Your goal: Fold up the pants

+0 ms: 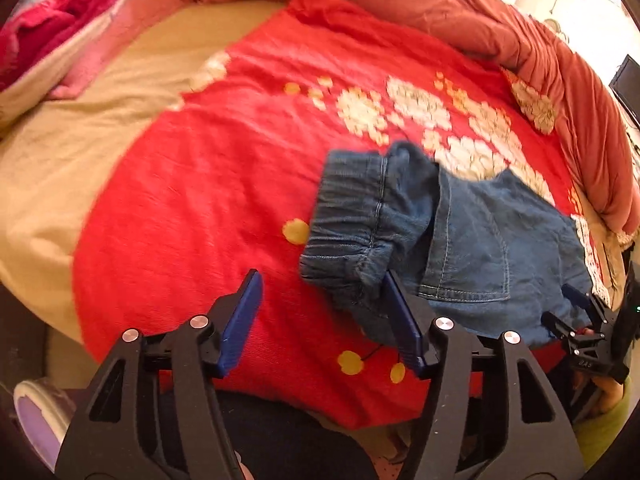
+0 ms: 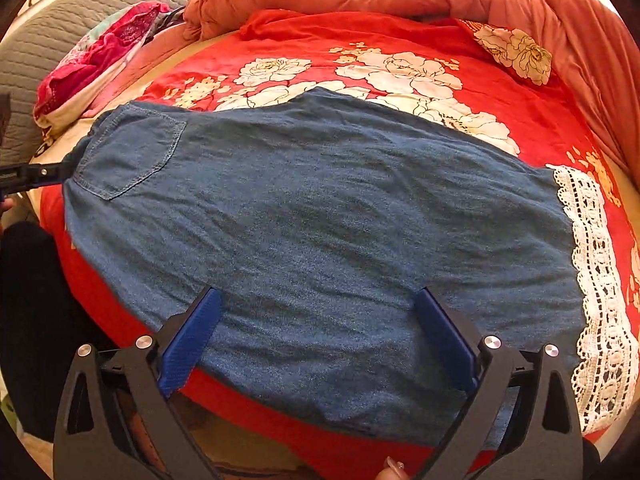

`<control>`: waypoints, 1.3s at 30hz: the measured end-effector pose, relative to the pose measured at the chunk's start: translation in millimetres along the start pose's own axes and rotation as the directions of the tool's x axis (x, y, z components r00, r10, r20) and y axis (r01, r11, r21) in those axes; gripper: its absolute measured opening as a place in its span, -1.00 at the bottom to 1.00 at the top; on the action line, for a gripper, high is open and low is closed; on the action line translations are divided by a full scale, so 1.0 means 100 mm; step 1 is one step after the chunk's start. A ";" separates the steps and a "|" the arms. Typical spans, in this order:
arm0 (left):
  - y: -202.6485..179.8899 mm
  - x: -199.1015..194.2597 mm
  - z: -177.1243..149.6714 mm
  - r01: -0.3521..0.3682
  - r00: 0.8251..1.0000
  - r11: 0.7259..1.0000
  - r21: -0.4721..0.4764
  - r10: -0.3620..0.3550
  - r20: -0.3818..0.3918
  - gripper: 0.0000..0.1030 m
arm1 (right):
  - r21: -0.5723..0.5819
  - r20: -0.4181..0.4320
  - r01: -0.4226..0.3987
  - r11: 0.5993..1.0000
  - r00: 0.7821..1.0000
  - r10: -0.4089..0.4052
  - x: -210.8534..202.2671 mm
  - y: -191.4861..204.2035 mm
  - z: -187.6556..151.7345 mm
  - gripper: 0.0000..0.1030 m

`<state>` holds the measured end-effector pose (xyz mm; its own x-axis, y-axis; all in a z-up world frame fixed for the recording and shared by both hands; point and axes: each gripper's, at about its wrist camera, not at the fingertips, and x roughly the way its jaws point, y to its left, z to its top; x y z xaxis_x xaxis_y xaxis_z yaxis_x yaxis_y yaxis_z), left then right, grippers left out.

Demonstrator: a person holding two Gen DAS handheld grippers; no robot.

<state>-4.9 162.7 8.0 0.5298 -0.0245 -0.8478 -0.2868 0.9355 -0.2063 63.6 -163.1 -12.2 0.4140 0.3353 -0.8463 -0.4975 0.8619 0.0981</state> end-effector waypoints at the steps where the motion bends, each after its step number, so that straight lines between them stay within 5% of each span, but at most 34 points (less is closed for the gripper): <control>1: 0.02 -0.10 -0.01 -0.037 0.999 0.999 0.007 0.037 0.031 0.05 | 0.003 0.000 -0.004 1.000 1.000 0.004 0.00 -0.01 0.00 0.90; 4: 0.08 -0.37 0.03 -0.087 0.990 0.996 -0.009 0.088 0.111 0.05 | 0.006 -0.001 -0.010 1.000 1.000 0.010 -0.01 -0.01 0.00 0.91; 9: -0.30 -0.62 0.15 0.003 0.981 0.998 0.070 -0.016 0.194 0.19 | 0.060 0.076 -0.060 0.996 0.996 0.056 -0.16 -0.11 0.02 0.90; 12: -0.72 -0.46 0.17 0.070 0.982 0.984 0.166 -0.098 0.164 0.20 | 0.107 0.130 -0.081 0.991 0.989 0.067 -0.27 -0.21 0.02 0.90; 17: -1.41 0.16 0.01 0.177 0.982 0.944 0.280 -0.187 0.010 0.20 | 0.144 0.102 -0.075 0.987 0.993 0.061 -0.23 -0.28 0.02 0.90; 22: -1.59 0.54 -0.34 0.102 0.995 0.918 0.383 -0.086 -0.059 0.20 | 0.303 0.138 -0.109 0.947 0.988 0.069 -0.29 -0.63 -0.04 0.90; 26: -1.73 0.58 -0.65 -0.022 1.000 0.848 0.529 0.017 0.014 0.20 | 0.368 0.160 -0.165 0.915 0.981 0.112 -0.30 -0.78 -0.05 0.90; 32: -1.61 0.44 -0.38 0.132 0.991 0.893 0.429 -0.119 -0.058 0.22 | 0.353 0.216 -0.125 0.927 0.975 0.049 -0.53 -0.92 0.03 0.90; 35: -1.63 0.24 -0.08 0.252 0.966 0.889 0.383 -0.257 -0.040 0.25 | 0.358 0.256 -0.081 0.930 0.967 -0.015 -0.73 -1.20 0.17 0.90; 39: -1.81 0.33 0.37 0.266 0.961 0.881 0.391 -0.274 -0.039 0.27 | 0.357 0.203 0.040 0.933 0.972 -0.119 -0.75 -1.59 0.41 0.90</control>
<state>93.9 6.0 35.6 0.5568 -0.2930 -0.7772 0.2007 0.9554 -0.2164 142.7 -309.5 57.6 0.6161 0.3001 -0.7282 -0.1753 0.9536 0.2447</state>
